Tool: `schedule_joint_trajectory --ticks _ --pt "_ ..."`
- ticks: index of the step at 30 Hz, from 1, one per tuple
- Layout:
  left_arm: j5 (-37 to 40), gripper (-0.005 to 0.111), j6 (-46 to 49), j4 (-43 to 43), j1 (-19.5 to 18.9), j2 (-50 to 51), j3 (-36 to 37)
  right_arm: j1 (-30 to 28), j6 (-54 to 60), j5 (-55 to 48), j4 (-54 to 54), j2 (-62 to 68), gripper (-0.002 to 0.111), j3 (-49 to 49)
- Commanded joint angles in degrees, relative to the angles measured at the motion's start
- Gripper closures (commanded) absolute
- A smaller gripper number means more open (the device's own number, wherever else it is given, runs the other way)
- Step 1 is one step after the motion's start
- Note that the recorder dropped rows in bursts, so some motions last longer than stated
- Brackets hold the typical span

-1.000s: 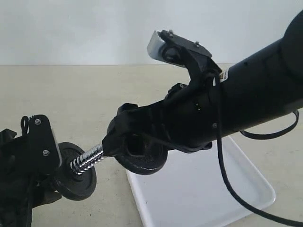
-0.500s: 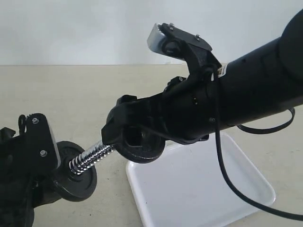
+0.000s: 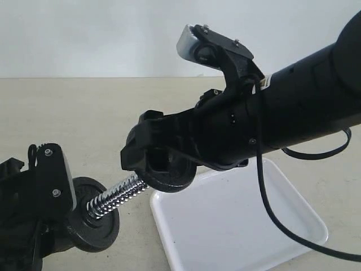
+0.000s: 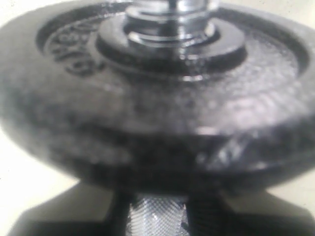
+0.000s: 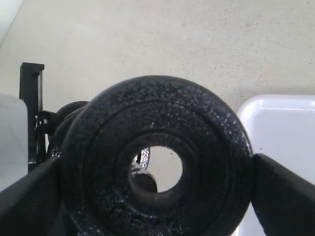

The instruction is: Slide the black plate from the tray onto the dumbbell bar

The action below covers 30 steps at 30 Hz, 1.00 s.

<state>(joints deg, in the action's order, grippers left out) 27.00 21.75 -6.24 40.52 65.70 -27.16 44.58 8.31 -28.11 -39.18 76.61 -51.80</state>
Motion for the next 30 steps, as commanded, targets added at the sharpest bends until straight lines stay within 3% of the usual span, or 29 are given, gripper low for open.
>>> schedule_joint_trajectory --ticks 1,14,21,26,30 --pt "-32.4 0.102 -2.0 -0.1 0.2 -1.9 -2.3 0.0 0.4 -0.4 -2.2 -0.6 0.108 -0.3" --pt "-36.6 0.102 -7.5 -1.5 0.2 -1.9 -2.3 0.0 2.7 -3.8 -4.2 -0.6 0.108 -0.3" --pt "-39.2 0.102 -18.2 -11.1 0.2 -1.9 -2.3 0.0 3.2 -2.2 -4.2 -0.6 0.108 -0.3" --pt "-44.0 0.102 -29.8 -23.5 0.2 -1.9 -2.3 0.0 4.4 -1.1 -4.2 -0.6 0.108 -0.3" --pt "-38.2 0.102 -31.1 -24.7 0.2 -1.9 -2.3 0.0 5.6 1.3 -4.2 -0.6 0.108 -0.3"
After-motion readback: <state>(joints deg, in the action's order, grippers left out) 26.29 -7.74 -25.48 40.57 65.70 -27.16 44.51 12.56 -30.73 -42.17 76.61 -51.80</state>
